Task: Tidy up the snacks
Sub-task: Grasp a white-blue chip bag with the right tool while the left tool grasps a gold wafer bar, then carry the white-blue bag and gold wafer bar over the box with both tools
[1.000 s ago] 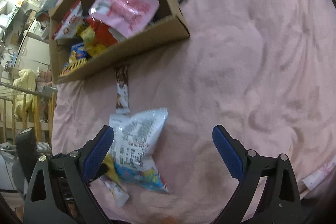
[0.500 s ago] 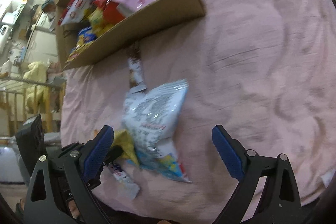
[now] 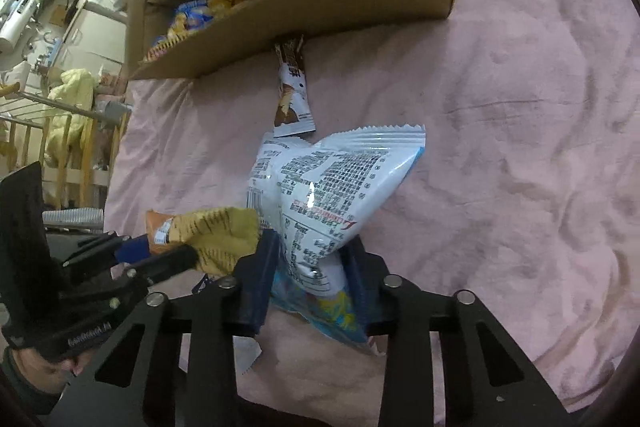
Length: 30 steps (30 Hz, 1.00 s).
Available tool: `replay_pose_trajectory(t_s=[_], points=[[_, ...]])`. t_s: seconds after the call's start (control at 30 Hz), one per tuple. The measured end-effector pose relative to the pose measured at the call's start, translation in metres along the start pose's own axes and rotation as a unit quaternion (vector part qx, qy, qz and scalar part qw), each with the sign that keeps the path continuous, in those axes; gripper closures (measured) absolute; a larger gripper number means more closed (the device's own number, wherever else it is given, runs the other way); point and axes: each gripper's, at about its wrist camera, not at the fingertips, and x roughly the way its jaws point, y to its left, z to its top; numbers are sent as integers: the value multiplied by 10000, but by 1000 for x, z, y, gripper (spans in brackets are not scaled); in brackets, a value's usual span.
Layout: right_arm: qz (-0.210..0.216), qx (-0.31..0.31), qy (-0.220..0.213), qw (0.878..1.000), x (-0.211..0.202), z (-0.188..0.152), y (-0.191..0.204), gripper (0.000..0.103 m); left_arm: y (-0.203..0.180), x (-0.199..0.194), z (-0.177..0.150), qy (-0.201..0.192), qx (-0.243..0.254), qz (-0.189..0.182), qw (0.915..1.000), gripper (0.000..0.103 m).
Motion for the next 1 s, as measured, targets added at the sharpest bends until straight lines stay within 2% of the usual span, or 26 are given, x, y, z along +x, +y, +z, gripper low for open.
replay_pose_trajectory(t_s=[0.17, 0.43, 0.63, 0.87, 1.0], points=[[78, 141, -352, 9993, -20, -7, -6, 76, 3, -10, -6, -240, -106, -62, 9996, 81], [-88, 71, -793, 9968, -44, -24, 1, 78, 14, -33, -13, -682, -268, -28, 9973, 81], [-169, 72, -1227, 9923, -65, -33, 4, 79, 25, -51, -16, -1075, -437, 228, 9930, 81], [51, 49, -1647, 9863, -82, -31, 9, 79, 28, -76, -19, -1459, -622, 453, 9863, 81], [247, 26, -1775, 9838, -90, -25, 15, 79, 26, -91, -6, -1652, -607, 508, 9831, 81]])
